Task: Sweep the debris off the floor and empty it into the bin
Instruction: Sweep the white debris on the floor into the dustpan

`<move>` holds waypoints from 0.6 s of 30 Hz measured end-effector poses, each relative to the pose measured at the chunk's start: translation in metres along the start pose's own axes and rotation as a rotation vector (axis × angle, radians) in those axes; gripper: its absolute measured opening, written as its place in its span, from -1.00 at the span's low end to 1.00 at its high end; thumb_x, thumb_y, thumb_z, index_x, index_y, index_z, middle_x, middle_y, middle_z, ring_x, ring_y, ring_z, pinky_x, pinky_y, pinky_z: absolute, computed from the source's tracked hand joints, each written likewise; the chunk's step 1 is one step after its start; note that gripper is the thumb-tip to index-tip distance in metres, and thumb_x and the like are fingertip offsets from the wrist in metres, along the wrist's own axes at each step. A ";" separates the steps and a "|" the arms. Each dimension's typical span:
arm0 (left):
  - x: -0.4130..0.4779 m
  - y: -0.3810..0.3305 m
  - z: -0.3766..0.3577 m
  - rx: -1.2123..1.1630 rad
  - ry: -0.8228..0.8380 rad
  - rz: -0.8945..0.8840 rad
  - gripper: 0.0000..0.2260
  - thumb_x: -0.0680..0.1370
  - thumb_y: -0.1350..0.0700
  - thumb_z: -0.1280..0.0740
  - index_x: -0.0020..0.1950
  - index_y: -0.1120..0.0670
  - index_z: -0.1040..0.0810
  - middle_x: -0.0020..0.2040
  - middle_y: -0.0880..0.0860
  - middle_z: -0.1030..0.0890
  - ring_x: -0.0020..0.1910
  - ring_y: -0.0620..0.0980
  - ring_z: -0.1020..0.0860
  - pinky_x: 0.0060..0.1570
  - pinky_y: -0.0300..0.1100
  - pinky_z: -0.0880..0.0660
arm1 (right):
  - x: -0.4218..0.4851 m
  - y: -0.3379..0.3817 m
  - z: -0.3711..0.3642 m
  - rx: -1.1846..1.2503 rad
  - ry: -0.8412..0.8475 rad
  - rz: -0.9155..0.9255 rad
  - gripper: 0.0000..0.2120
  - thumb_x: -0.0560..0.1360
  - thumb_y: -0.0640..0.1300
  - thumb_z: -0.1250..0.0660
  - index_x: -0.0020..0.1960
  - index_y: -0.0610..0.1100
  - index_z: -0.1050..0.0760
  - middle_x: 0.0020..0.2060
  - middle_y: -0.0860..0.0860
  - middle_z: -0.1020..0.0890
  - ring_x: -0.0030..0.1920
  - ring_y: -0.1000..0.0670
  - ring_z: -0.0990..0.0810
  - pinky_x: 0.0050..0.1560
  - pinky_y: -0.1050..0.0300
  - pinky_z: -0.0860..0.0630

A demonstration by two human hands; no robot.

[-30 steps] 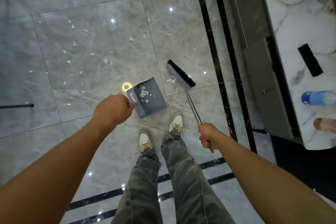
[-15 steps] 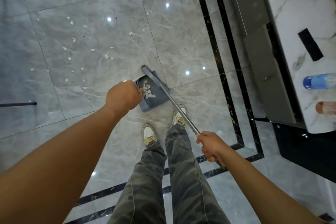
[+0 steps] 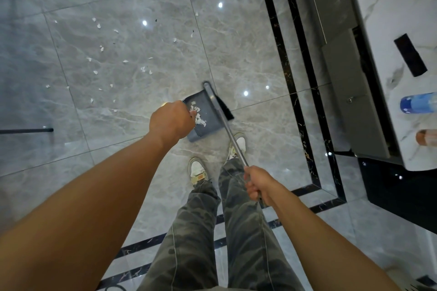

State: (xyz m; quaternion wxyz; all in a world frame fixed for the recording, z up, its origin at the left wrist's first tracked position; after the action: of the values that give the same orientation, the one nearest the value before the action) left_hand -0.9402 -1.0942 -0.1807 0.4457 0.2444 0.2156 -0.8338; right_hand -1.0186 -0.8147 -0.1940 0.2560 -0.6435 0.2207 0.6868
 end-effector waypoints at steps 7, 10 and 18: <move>0.000 0.007 -0.004 0.012 -0.002 0.004 -0.58 0.65 -0.22 -0.22 -0.13 0.09 -0.60 -0.23 0.08 -0.63 -0.31 0.09 -0.59 -0.28 -0.10 -0.47 | -0.028 -0.015 0.002 0.114 0.120 0.031 -0.75 0.70 0.00 -0.13 0.05 -0.19 -0.40 -0.49 0.04 -0.34 -0.56 0.10 -0.22 -0.62 0.25 -0.16; -0.003 0.009 -0.004 0.034 0.001 0.008 -0.60 0.65 -0.23 -0.21 -0.06 0.07 -0.61 -0.17 0.09 -0.64 -0.25 0.12 -0.60 -0.25 -0.08 -0.49 | -0.036 -0.020 0.019 0.101 0.089 0.073 -0.77 0.69 -0.01 -0.12 0.04 -0.17 -0.40 -0.48 0.03 -0.33 -0.56 0.09 -0.21 -0.60 0.25 -0.15; -0.027 0.020 0.003 -0.023 0.105 0.068 -0.60 0.67 -0.17 -0.22 -0.21 0.05 -0.61 -0.27 0.08 -0.62 -0.30 0.11 -0.54 -0.30 -0.14 -0.38 | -0.038 0.028 0.062 -0.044 0.024 0.076 -0.79 0.67 -0.01 -0.14 -0.04 -0.13 -0.34 -0.53 0.03 -0.27 -0.58 0.07 -0.18 -0.60 0.27 -0.16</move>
State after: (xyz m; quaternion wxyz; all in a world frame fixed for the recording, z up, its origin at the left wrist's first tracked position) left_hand -0.9110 -1.0882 -0.1651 0.4645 0.2897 0.2399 -0.8017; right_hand -1.0827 -0.7996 -0.1522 0.2131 -0.6483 0.2329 0.6929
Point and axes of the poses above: each hand's wrist, its own x-axis towards the middle knuckle, its own z-axis out of the back of the hand, y = z × x, the point moved 1 cm from there along x, towards the middle knuckle
